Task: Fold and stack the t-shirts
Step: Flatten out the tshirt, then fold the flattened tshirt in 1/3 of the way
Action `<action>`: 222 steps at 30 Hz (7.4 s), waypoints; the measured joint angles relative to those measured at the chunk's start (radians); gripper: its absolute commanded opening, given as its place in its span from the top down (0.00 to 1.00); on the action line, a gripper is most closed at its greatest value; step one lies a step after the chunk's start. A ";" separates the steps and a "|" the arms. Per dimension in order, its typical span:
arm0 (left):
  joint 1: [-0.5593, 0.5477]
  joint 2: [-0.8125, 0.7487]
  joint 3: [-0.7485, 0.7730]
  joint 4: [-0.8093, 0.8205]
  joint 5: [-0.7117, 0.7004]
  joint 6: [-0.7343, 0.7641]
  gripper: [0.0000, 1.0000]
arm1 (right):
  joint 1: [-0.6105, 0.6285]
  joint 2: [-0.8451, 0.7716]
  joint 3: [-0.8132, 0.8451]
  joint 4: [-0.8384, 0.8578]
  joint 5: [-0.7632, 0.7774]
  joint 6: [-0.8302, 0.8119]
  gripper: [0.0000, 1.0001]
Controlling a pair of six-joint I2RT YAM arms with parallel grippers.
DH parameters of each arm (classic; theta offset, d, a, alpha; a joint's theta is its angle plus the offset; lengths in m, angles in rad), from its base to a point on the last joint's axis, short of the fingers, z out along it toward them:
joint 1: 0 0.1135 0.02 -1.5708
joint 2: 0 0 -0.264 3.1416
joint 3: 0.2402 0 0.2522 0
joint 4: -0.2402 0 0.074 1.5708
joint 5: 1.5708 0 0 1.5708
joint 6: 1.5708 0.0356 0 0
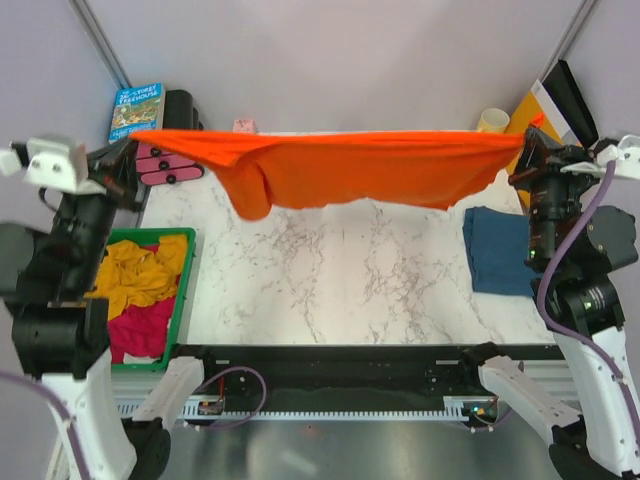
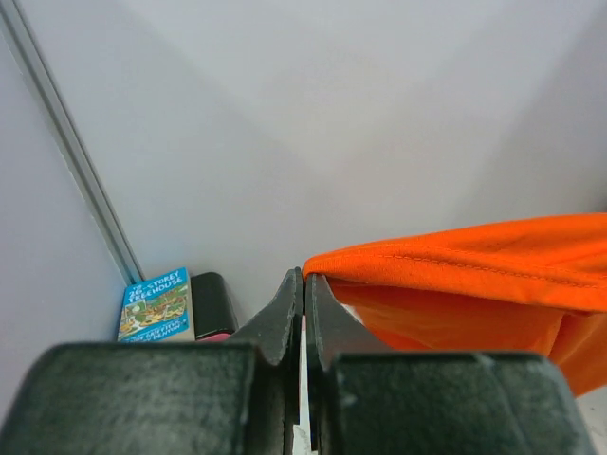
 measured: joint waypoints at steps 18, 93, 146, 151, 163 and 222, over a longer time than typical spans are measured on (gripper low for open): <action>0.008 0.120 -0.259 -0.003 0.003 0.037 0.98 | 0.005 0.156 -0.237 -0.059 0.069 0.001 1.00; 0.087 0.109 0.063 -0.021 0.142 -0.114 0.98 | 0.145 0.176 0.126 -0.094 -0.009 -0.057 1.00; 0.004 1.114 -0.146 0.296 0.079 0.106 0.98 | -0.090 1.207 0.088 0.195 -0.007 0.117 1.00; -0.032 1.254 0.076 0.260 0.035 0.107 0.98 | -0.111 1.325 0.256 0.147 -0.012 0.116 1.00; -0.079 1.468 0.426 0.151 -0.057 0.130 0.98 | -0.171 1.431 0.369 0.044 -0.029 0.181 1.00; -0.147 0.632 -0.591 0.128 -0.063 0.092 0.98 | -0.198 0.905 -0.313 0.076 -0.083 0.381 1.00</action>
